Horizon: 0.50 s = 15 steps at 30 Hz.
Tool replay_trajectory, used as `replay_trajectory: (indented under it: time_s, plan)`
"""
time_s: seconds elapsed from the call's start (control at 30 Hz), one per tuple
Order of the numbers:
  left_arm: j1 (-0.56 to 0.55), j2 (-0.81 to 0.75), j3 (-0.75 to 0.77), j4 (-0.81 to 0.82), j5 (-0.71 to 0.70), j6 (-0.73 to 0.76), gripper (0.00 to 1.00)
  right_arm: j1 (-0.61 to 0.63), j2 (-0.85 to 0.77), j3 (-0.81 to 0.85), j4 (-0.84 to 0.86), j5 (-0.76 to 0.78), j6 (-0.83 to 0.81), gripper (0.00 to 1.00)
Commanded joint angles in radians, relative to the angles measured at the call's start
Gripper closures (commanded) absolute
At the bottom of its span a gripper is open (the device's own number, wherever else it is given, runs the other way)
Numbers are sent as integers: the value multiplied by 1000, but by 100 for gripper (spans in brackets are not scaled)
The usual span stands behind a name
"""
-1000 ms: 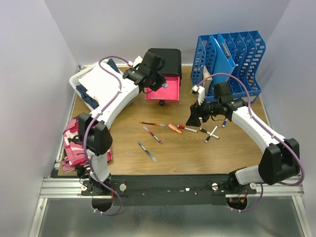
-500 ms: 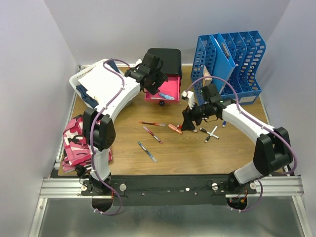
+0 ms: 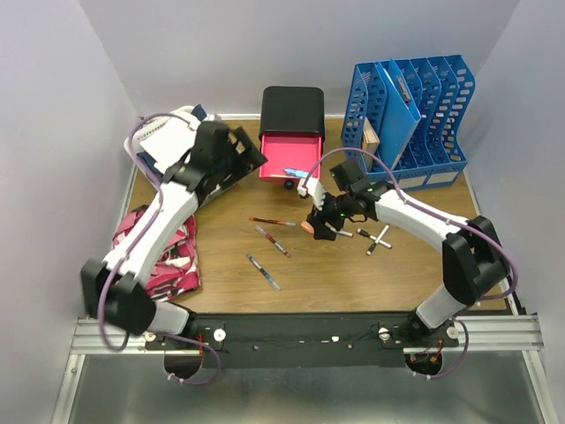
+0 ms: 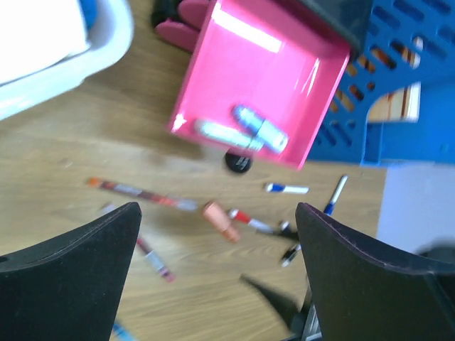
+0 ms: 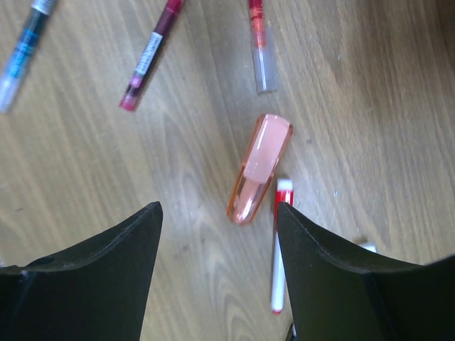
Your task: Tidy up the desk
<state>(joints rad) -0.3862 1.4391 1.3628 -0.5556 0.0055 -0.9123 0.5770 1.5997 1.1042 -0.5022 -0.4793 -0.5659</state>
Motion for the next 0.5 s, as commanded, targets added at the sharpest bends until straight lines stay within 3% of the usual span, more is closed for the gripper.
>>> replay_trajectory:
  time_s: [0.0,0.23,0.47]
  plan:
    - [12,-209,-226,88,13,153,1,59,78,9,109,135,-11,28]
    - [26,-436,-453,85,-53,138,1,101,178,46,174,260,29,28]
    - [38,-485,-495,69,-65,139,1,112,261,77,177,294,61,30]
